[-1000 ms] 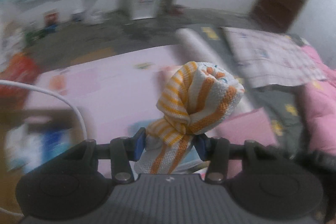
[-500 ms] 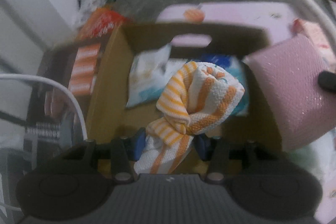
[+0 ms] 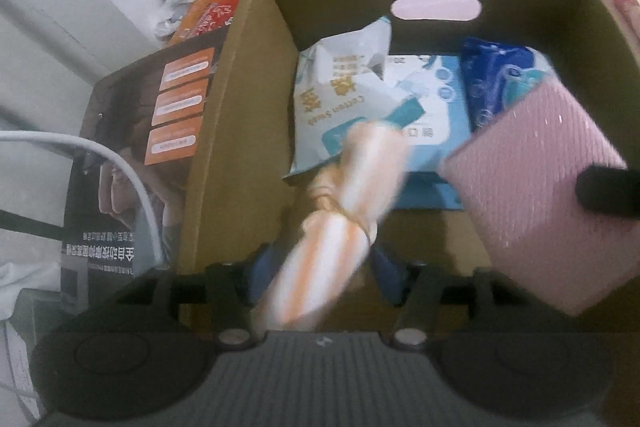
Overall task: Organize soft objects
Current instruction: 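Carry both items over the box and open the left gripper to drop the towel, then lower the pink pad into the box and open the right gripper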
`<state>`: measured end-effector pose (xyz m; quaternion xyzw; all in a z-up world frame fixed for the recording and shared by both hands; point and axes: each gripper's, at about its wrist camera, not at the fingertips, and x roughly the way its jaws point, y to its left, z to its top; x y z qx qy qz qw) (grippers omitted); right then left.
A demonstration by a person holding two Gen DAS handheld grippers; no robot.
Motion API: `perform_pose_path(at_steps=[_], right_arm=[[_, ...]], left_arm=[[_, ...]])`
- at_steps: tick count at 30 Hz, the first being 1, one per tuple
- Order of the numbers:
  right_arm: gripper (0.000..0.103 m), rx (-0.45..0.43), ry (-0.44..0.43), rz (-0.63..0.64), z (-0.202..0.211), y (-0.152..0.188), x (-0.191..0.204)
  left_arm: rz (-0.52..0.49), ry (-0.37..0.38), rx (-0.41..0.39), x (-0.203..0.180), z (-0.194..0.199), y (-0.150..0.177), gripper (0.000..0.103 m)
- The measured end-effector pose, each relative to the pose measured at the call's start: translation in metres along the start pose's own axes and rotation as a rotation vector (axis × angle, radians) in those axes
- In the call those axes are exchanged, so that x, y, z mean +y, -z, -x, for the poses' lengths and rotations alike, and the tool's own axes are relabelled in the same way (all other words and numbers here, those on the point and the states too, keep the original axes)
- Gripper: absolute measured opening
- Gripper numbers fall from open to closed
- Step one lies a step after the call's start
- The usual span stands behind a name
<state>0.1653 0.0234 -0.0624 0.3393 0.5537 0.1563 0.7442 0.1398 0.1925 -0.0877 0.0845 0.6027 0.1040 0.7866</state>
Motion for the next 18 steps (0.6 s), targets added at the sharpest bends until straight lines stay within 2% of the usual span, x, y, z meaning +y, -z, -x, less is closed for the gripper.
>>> perform_pose_path(at_steps=[7, 12, 18], right_arm=[[0.028, 0.028, 0.047, -0.022, -0.028, 0.001, -0.008], [0.028, 0.04, 0.051, -0.043, -0.047, 0.003, -0.012], [0.028, 0.058, 0.07, -0.078, -0.075, 0.013, -0.017]], left_arm=[[0.017, -0.003, -0.005, 0.007, -0.007, -0.001, 0.066], [0.065, 0.035, -0.02, 0.023, 0.011, 0.001, 0.064], [0.074, 0.054, -0.047, 0.031, 0.033, 0.006, 0.064]])
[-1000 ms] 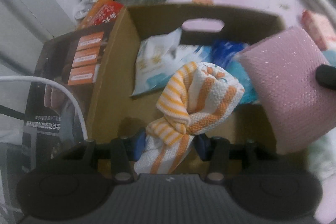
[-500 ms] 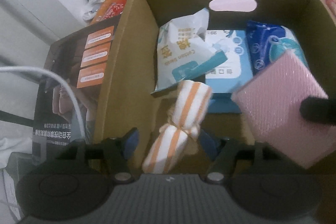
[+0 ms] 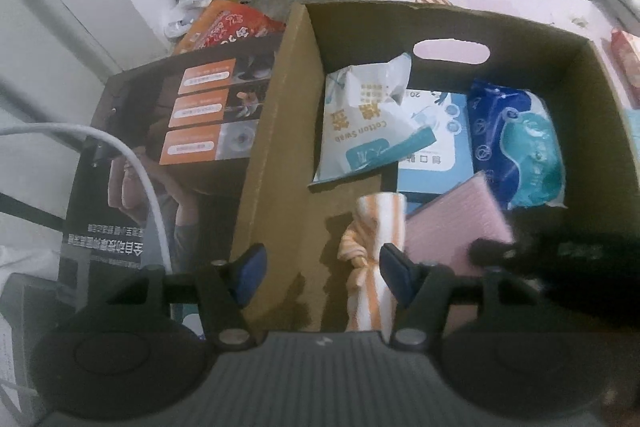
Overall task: Organize soft objects
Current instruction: 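Lower the pink pad into the box and open the right gripper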
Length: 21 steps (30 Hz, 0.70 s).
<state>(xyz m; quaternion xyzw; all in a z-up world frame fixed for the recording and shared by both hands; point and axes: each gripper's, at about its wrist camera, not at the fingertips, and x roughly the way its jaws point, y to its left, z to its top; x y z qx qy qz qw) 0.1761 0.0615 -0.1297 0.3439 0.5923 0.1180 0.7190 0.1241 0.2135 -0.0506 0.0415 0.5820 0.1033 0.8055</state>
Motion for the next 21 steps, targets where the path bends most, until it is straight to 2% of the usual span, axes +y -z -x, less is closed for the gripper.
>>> perform_pose_path(at_steps=[5, 10, 14, 15, 16, 19, 21], right_arm=[[0.03, 0.038, -0.029, -0.062, -0.021, 0.011, -0.009], [0.031, 0.038, -0.104, -0.13, -0.037, 0.017, -0.015], [0.034, 0.042, -0.108, -0.095, -0.045, 0.017, -0.01], [0.04, 0.041, -0.092, -0.072, -0.043, 0.016, -0.005], [0.05, 0.038, -0.074, -0.05, -0.041, 0.016, -0.002], [0.064, 0.019, -0.043, -0.008, -0.035, 0.013, 0.003], [0.07, 0.011, -0.036, 0.008, -0.032, 0.011, 0.005]], left_arm=[[0.009, 0.016, -0.005, 0.005, 0.007, 0.004, 0.064], [0.019, 0.028, -0.007, 0.007, 0.01, 0.008, 0.064], [0.023, 0.034, -0.003, 0.008, 0.009, 0.011, 0.064], [0.023, 0.036, -0.002, 0.008, 0.009, 0.011, 0.064], [0.024, 0.036, -0.003, 0.008, 0.009, 0.012, 0.064], [0.023, 0.034, 0.002, 0.007, 0.008, 0.014, 0.065], [0.025, 0.031, 0.005, 0.007, 0.008, 0.015, 0.065]])
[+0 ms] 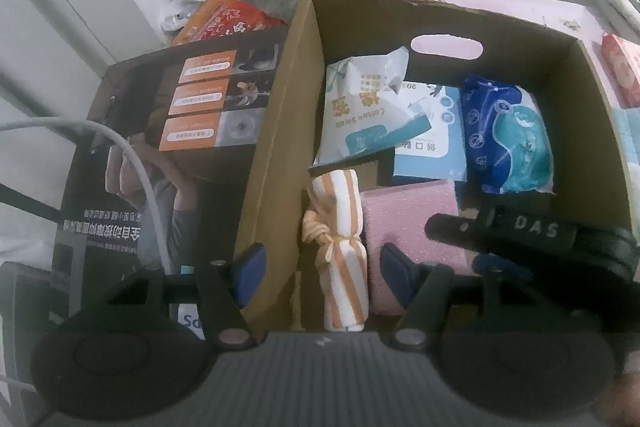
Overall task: Organize soft objects
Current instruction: 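Lower the pink pad into the box and open the right gripper, then move both grippers back over the bed toward the pink plush toy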
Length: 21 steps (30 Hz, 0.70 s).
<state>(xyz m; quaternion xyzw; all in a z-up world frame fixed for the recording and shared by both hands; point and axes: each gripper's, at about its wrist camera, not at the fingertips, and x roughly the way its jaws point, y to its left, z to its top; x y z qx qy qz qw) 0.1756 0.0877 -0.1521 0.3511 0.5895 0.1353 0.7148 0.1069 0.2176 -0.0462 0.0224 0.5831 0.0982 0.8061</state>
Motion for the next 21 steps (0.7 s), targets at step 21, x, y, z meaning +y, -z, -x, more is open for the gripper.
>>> perform_pose_path(at_steps=[21], right_arm=[[0.072, -0.031, -0.277, -0.015, 0.049, -0.026, -0.011]], left_arm=[[0.037, 0.067, -0.041, -0.03, 0.026, 0.001, 0.076]])
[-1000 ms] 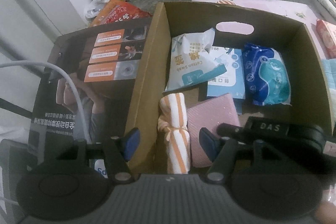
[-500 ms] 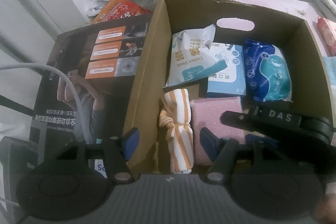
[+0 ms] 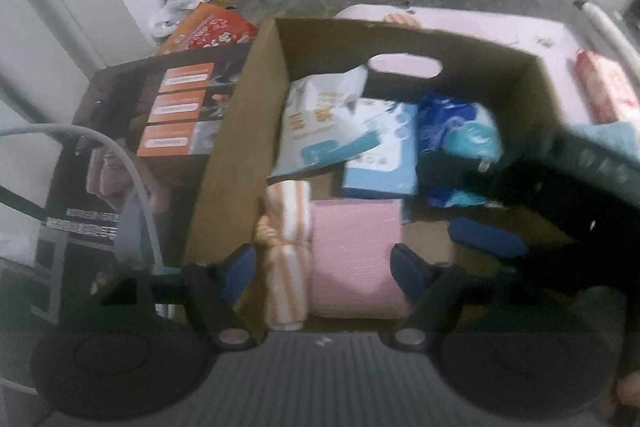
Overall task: Organize soft objects
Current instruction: 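Move both grippers back over the bed toward the pink plush toy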
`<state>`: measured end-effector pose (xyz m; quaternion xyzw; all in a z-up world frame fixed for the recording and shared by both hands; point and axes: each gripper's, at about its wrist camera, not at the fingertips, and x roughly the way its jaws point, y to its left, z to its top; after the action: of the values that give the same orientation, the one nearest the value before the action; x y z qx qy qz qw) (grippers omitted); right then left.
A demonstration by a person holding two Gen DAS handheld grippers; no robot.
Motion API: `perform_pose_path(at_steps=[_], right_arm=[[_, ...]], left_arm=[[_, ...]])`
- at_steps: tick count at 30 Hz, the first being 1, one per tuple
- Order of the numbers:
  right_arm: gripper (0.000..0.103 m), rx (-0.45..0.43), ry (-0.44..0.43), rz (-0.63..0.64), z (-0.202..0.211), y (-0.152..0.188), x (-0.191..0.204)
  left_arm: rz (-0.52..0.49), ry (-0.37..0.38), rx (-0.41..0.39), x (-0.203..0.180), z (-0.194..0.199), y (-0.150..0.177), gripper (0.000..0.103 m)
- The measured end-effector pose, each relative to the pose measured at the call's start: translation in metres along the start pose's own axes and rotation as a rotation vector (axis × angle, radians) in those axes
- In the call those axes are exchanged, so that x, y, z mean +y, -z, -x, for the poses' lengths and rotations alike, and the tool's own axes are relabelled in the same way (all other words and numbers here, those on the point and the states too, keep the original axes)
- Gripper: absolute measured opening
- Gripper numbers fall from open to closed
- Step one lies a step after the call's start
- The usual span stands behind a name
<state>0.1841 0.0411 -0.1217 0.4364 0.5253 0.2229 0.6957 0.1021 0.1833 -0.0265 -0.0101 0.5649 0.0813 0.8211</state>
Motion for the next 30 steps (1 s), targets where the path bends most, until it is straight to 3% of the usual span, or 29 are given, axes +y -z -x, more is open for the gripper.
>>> perform_pose_path(at_steps=[5, 10, 14, 18, 24, 26, 30], right_arm=[[0.075, -0.025, -0.154, -0.02, 0.032, -0.018, 0.002], [0.081, -0.044, -0.288, -0.047, 0.079, -0.041, -0.01], [0.082, -0.058, -0.302, -0.048, 0.137, -0.068, -0.03], [0.086, -0.092, -0.245, 0.002, 0.219, -0.097, -0.058], [0.087, -0.139, -0.045, 0.091, 0.341, -0.141, -0.112], [0.087, -0.147, 0.031, 0.104, 0.376, -0.156, -0.134], [0.088, -0.114, 0.134, 0.129, 0.404, -0.18, -0.169]], left_arm=[[0.04, 0.071, -0.025, -0.021, 0.018, 0.0, 0.078], [0.037, 0.091, -0.06, -0.064, 0.042, 0.0, 0.08], [0.035, 0.16, -0.057, -0.116, 0.056, 0.003, 0.081], [0.018, 0.256, -0.038, -0.181, 0.067, 0.01, 0.081], [0.013, 0.433, 0.057, -0.286, 0.062, 0.037, 0.081], [0.004, 0.46, 0.087, -0.318, 0.057, 0.05, 0.081], [-0.011, 0.46, 0.117, -0.366, 0.041, 0.069, 0.078]])
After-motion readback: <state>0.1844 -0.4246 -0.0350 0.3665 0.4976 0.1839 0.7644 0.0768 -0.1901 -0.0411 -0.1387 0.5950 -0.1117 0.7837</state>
